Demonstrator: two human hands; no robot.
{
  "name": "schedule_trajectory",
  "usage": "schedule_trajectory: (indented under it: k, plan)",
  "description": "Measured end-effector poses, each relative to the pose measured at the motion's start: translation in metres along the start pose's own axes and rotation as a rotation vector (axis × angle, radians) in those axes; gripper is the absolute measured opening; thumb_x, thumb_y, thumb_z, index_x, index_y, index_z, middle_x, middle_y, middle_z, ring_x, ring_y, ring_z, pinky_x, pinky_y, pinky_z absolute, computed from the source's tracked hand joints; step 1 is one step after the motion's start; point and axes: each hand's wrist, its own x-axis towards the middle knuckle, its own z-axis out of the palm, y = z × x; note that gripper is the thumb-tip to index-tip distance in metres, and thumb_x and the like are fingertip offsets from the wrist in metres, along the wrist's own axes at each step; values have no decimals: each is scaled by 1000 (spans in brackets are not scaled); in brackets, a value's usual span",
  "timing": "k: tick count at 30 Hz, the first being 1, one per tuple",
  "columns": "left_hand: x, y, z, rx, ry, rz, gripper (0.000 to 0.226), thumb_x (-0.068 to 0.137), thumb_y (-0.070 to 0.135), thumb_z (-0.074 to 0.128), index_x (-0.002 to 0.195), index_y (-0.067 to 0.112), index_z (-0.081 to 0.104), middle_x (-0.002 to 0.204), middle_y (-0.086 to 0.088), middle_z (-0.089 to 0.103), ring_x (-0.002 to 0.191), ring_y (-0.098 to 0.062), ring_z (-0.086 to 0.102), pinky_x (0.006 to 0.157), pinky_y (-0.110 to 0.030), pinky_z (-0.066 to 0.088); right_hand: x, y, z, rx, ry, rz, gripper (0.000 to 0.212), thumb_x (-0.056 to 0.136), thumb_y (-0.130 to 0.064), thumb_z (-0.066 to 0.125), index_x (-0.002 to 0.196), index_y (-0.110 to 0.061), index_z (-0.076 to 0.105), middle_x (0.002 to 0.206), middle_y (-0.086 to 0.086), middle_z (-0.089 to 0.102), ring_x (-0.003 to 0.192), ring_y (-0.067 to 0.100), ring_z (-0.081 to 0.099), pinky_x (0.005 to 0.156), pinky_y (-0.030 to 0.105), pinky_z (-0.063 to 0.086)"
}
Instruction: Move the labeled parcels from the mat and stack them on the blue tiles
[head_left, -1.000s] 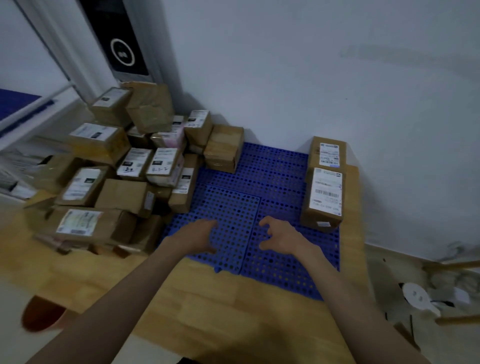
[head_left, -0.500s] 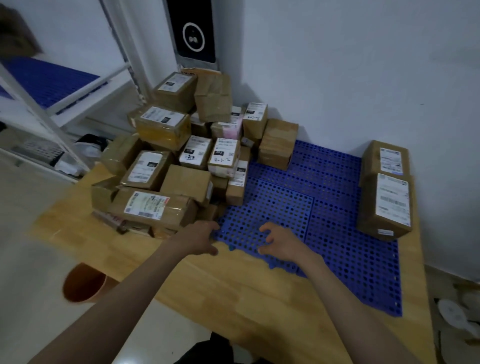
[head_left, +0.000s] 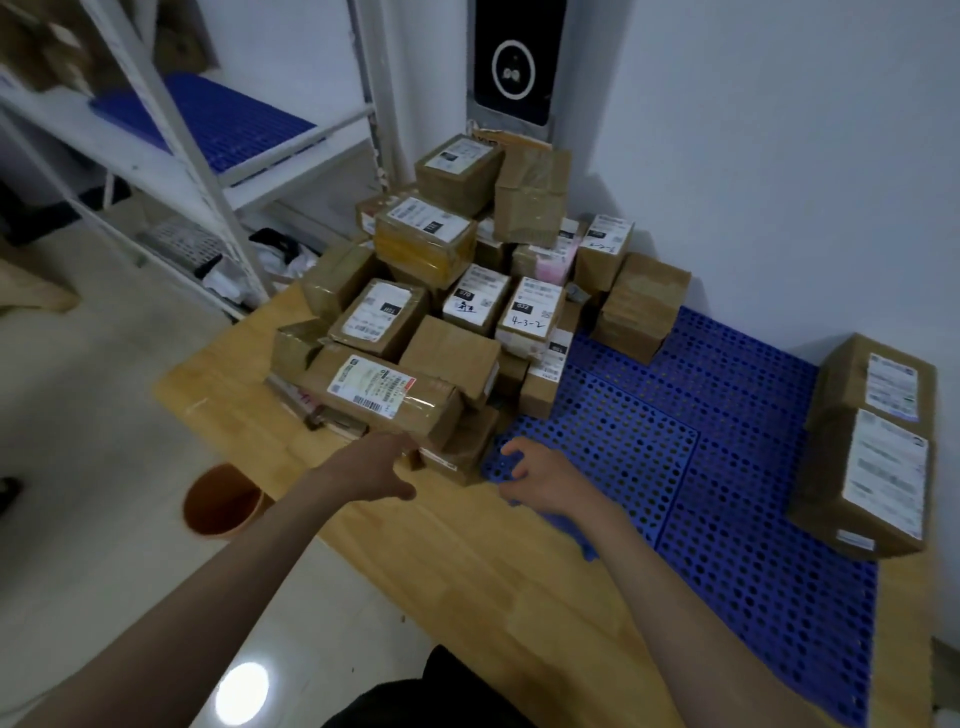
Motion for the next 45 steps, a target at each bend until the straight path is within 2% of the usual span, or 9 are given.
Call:
schedule_trajectory:
  k: [7,15,20,28,31,37,41,43,45]
  plan:
    - [-9,-37,-3,-28,4,-158,74,74,41,80,138,30,45,135,4,51,97,-6,47,84,-22,45,24,-24,10,65,0,-73,65,85,-29,70,142,-21,40,122,5,59,102,18,59,87,32,50]
    - [2,-84,-36,-72,85,-178,81,76,37,80,145,23,39,143,-1,45,125,-18,47,100,-34,46,62,-60,26,117,9,-72,76,83,-35,70,146,-17,32,119,7,63,107,21,60,93,35,50]
    - [33,-113,-56,-43,113,-185,80,78,38,78,144,14,39,142,-7,44,121,-23,50,94,-33,45,90,-75,33,171,59,12,76,79,-34,68,143,-14,33,116,11,66,106,26,63,81,31,48]
    - [81,-151,-75,-85,95,-174,89,75,32,80,145,13,30,142,-11,40,126,-29,45,92,-38,44,116,-85,41,276,174,190,84,73,-46,79,135,-8,36,124,7,56,110,21,58,89,35,53]
    - [94,-157,-79,-117,69,-181,106,73,33,81,153,12,14,141,-15,38,126,-32,46,93,-41,48,117,-86,46,299,195,241,90,72,-50,79,138,-8,33,131,6,52,117,22,54,93,32,49]
    - [106,-158,-85,-101,31,-216,105,68,30,85,147,2,22,136,-17,38,115,-36,53,88,-41,51,115,-91,55,325,208,238,65,83,-33,75,133,-9,42,130,7,57,116,22,57,96,33,50]
    - [105,-160,-86,-72,28,-187,107,64,30,87,147,7,23,128,-16,39,86,-23,51,72,-31,45,104,-89,60,324,235,233,55,84,-24,74,130,-10,47,123,6,61,104,17,59,83,25,50]
    - [103,-161,-85,-30,22,-173,99,62,33,88,141,5,35,125,-15,41,94,-27,54,76,-32,45,97,-87,65,320,243,221,52,84,-21,73,128,-10,47,119,6,62,96,14,58,72,20,45]
    - [98,-160,-83,-10,26,-172,95,61,35,89,137,4,40,124,-15,43,106,-31,54,80,-33,43,88,-84,70,328,263,217,50,84,-20,72,126,-11,46,116,4,62,95,14,58,74,22,46]
